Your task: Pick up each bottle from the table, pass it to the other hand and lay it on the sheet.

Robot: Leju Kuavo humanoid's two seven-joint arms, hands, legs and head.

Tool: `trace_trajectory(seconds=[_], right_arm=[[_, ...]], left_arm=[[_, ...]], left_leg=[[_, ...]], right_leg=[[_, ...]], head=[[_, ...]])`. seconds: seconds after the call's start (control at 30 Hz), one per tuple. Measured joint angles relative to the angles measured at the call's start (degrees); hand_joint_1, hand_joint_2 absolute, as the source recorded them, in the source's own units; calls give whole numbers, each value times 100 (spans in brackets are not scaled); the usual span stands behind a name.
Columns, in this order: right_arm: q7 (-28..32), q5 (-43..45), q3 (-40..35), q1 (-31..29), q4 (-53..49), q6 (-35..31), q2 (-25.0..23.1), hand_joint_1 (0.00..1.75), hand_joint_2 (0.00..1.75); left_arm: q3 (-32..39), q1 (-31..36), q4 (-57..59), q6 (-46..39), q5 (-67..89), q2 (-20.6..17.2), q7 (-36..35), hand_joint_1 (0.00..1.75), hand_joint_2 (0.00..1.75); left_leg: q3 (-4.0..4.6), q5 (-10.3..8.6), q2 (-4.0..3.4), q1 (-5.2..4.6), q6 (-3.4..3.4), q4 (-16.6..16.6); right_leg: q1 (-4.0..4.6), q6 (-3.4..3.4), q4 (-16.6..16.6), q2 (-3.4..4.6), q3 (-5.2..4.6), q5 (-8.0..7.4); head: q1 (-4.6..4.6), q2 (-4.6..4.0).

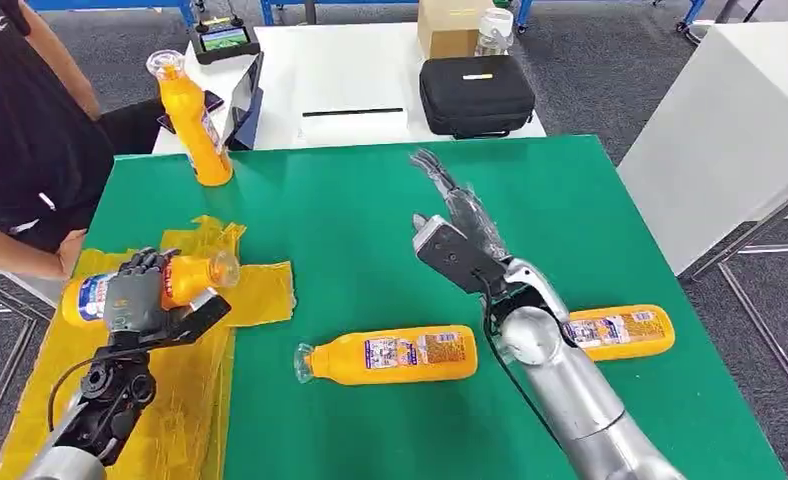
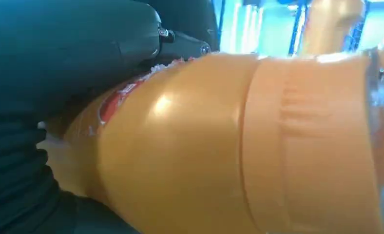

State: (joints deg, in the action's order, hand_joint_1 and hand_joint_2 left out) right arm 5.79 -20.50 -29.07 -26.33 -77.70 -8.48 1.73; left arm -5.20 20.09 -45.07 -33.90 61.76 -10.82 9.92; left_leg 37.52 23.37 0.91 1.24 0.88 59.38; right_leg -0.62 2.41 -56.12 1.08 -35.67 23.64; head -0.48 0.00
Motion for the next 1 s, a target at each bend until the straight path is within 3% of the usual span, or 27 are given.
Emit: trace_trajectory(seconds=[0.4, 0.67, 0.7, 0.73, 1.0], right_arm=[[11, 29, 44, 128, -29, 63, 129, 0, 0], [13, 37, 44, 128, -26, 74, 155, 0, 0], [13, 42, 44, 131, -26, 76, 160, 0, 0], [13, 46, 44, 132, -24, 81, 166, 0, 0], [-275, -163, -32, 128, 185, 491, 225, 0, 0]], left_arm=[[-151, 97, 392, 50, 37, 46, 24, 175, 175], [-160, 90, 370, 253, -85, 48, 469, 175, 175], [-164, 66, 333, 286, -148, 48, 565, 47, 175], [-168, 25, 282, 330, -225, 48, 667, 0, 0], [-249, -247, -226, 870, -753, 61, 931, 0, 0]], left_leg=[[-9, -1, -5, -2, -2, -1], [-9, -3, 1, -2, -1, -1], [-9, -4, 1, -2, 0, -1], [-9, -4, 2, -2, 1, -1], [-9, -6, 28, -2, 4, -1]], right_leg=[[3, 0, -17, 2, -2, 0], [0, -1, -18, -1, 2, 1], [0, -1, -18, -2, 2, 1], [0, -1, -18, -2, 2, 1], [-1, -2, -17, -24, 11, 3]], head=[[0, 0], [-2, 0], [0, 0], [-2, 0], [0, 0]])
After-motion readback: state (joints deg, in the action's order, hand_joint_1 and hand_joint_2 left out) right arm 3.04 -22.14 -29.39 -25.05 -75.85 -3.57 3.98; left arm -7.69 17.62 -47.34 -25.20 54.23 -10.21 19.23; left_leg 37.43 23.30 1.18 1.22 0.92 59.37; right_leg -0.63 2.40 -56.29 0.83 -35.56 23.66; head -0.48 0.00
